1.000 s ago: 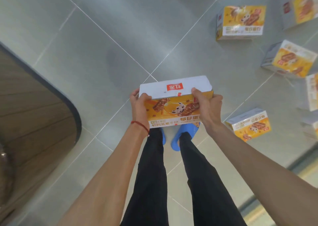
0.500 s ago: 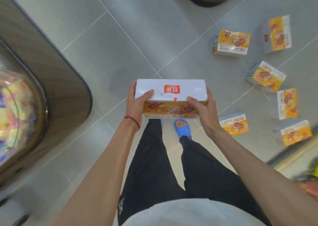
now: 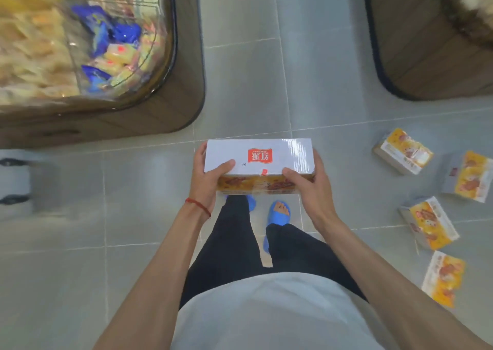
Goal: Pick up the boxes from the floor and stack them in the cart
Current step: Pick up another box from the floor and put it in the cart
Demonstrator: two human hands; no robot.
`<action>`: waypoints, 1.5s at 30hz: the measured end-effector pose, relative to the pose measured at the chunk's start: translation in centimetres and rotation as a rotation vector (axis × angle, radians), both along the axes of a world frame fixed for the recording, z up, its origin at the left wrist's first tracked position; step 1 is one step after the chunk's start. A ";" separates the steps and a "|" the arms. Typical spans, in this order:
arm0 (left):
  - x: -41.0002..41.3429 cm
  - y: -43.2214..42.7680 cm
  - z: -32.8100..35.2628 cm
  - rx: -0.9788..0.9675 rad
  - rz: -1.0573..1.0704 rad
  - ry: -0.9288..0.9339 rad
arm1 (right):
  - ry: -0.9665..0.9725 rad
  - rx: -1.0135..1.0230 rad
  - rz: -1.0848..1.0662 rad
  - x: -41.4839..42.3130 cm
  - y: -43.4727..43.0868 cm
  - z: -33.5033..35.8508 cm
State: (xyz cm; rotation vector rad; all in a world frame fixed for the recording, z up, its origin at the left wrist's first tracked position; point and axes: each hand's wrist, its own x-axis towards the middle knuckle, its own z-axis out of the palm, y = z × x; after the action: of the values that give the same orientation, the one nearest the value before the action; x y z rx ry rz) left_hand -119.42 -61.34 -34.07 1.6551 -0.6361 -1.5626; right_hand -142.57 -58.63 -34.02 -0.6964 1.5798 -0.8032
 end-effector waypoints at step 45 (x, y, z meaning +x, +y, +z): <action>62.5 37.0 7.2 -0.143 1.221 -0.095 | -0.082 -0.186 1.072 74.9 15.0 6.7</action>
State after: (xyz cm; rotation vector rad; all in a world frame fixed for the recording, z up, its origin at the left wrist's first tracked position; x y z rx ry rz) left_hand -56.87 -24.37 -26.83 1.5041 0.2459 -0.5280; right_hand -67.64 -43.59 -27.34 -1.4356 0.8403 -0.1562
